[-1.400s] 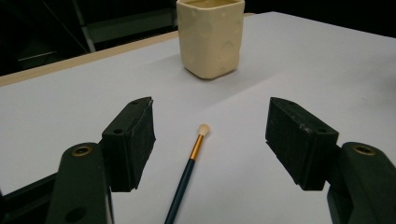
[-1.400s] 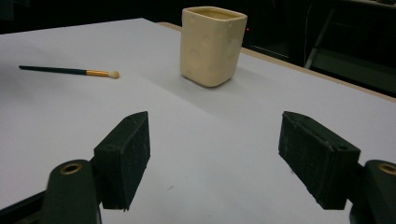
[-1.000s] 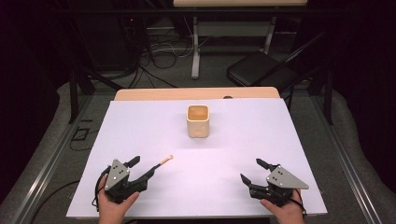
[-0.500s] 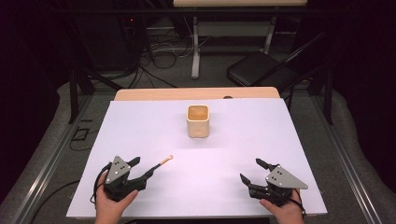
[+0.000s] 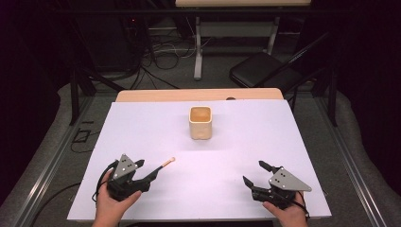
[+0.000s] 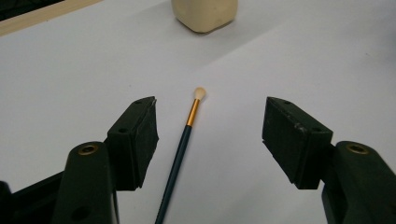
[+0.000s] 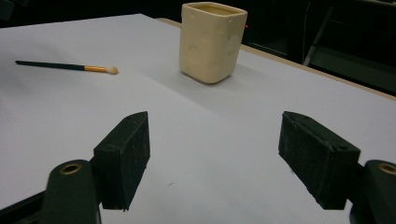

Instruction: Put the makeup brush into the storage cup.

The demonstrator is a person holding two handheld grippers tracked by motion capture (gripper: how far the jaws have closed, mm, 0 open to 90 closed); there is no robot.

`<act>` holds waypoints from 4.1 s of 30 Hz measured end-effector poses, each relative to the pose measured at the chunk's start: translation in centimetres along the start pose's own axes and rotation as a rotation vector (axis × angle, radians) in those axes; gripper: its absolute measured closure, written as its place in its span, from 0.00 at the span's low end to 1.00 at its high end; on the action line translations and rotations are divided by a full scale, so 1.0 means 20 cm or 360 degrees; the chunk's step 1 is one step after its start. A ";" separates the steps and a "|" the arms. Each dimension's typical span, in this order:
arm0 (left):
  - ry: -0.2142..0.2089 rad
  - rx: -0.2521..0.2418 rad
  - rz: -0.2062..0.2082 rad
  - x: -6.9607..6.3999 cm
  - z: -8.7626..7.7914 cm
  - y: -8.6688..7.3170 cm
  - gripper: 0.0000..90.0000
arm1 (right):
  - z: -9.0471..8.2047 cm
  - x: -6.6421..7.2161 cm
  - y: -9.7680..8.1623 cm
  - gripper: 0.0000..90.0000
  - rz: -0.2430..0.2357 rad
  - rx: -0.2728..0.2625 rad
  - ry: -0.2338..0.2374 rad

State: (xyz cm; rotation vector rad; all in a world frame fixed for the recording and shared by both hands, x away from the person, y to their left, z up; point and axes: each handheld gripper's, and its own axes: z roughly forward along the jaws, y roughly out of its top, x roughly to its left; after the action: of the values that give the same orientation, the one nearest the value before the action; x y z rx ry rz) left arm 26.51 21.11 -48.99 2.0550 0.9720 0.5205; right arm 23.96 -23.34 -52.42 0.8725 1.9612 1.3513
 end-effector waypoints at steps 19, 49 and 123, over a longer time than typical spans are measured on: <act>-0.0007 0.0224 0.0033 0.02 0.03 0.06 0.39 | 0.00 0.00 0.00 0.27 0.0007 0.0016 0.0009; -0.0040 0.0624 0.0036 0.05 0.11 0.11 0.39 | 0.01 0.00 -0.01 0.27 0.0000 0.0042 0.0024; -0.0001 0.1144 0.0169 0.15 0.31 0.16 0.48 | 0.02 0.01 -0.01 0.27 -0.0013 0.0062 0.0035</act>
State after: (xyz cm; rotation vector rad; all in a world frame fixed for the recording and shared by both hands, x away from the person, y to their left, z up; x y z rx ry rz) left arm 33.88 19.16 -50.09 2.7502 1.1653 0.2320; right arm 24.12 -22.96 -52.85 0.8702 2.0118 1.3276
